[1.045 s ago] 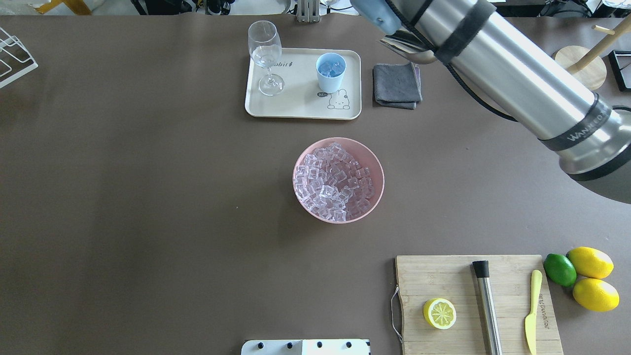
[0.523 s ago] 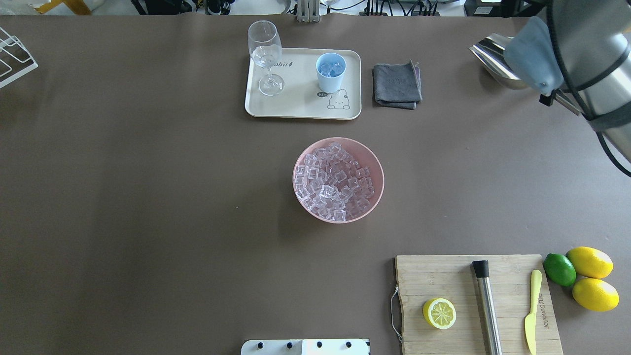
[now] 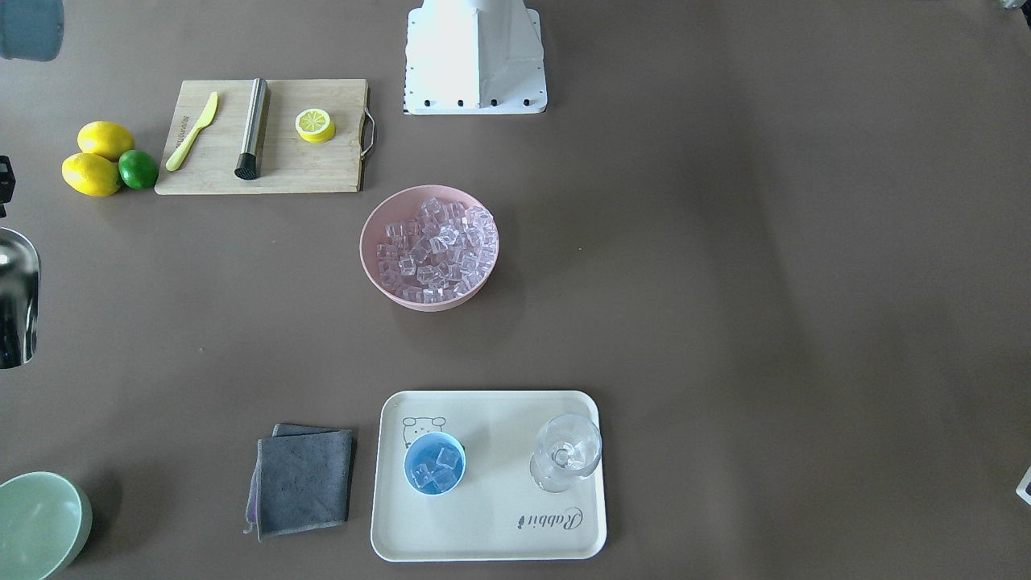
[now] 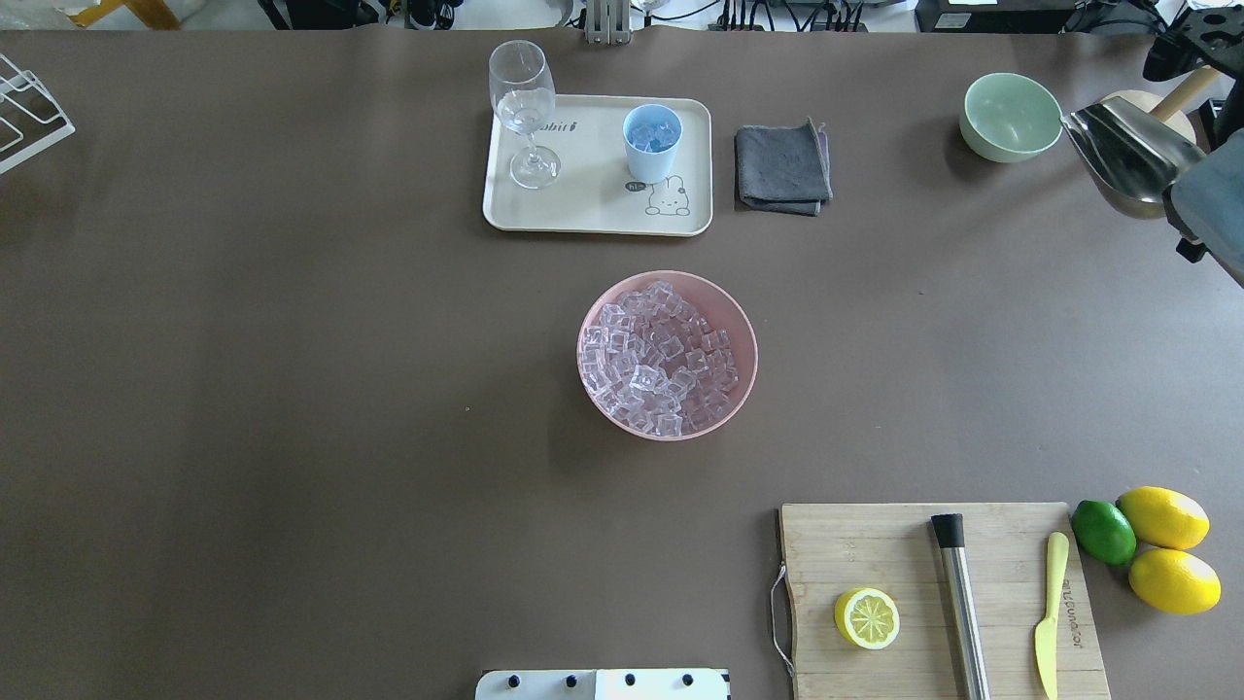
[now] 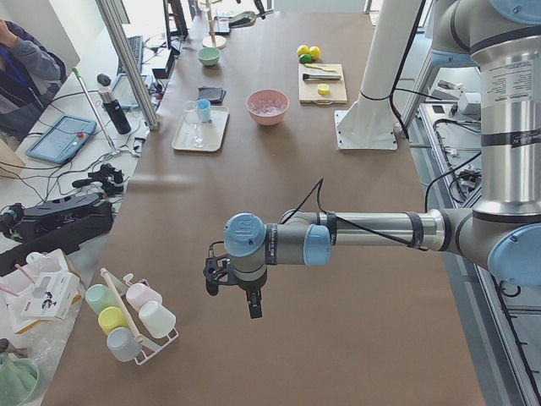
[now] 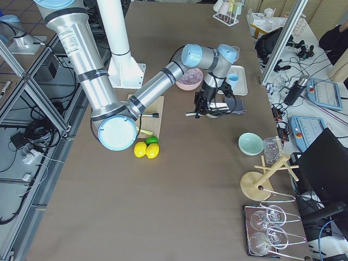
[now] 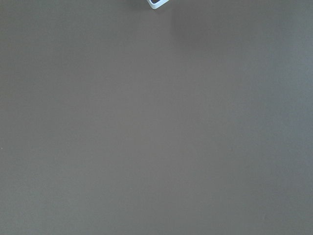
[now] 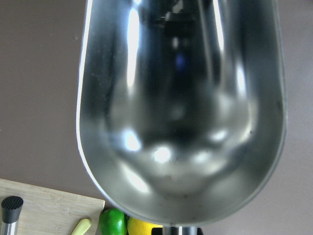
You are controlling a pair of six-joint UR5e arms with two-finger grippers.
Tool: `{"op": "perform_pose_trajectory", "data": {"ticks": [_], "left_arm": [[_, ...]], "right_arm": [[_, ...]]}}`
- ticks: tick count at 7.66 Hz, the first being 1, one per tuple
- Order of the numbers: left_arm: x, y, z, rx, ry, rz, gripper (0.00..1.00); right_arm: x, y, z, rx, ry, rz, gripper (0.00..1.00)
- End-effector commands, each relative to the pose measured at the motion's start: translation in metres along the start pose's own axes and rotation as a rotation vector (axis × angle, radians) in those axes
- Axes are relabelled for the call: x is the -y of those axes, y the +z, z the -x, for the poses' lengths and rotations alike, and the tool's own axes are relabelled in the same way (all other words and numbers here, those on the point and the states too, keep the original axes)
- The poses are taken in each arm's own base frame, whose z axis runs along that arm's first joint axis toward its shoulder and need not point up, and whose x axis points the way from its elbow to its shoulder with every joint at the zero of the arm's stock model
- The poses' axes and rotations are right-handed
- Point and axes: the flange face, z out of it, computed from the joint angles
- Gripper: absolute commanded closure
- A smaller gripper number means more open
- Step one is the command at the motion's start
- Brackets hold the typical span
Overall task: Put ice in cup with scoop
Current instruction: 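Carry the empty scoop back toward its spot near the green bowl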
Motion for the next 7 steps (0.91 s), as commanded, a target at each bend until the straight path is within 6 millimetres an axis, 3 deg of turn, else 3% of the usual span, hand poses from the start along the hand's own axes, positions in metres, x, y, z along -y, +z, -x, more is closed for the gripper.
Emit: {"op": "perform_pose_trajectory", "data": {"ticks": [1,3,5,7], "left_arm": [[0.0,0.002,-0.002,0.001,0.005,0.005,0.02],[0.0,0.003,-0.003,0.001,0.006,0.006,0.02],[0.0,0.003,-0.003,0.001,0.006,0.006,0.02],[0.0,0.002,-0.002,0.001,0.005,0.005,0.02]], "right_arm": [[-0.024,0.041,-0.039,0.08,0.116,0.017,1.0],[-0.038,0.076,-0.056,0.133,0.226,-0.039,1.0],[-0.043,0.096,-0.065,0.175,0.278,-0.03,1.0],[-0.057,0.132,-0.083,0.208,0.281,-0.074,1.0]]}}
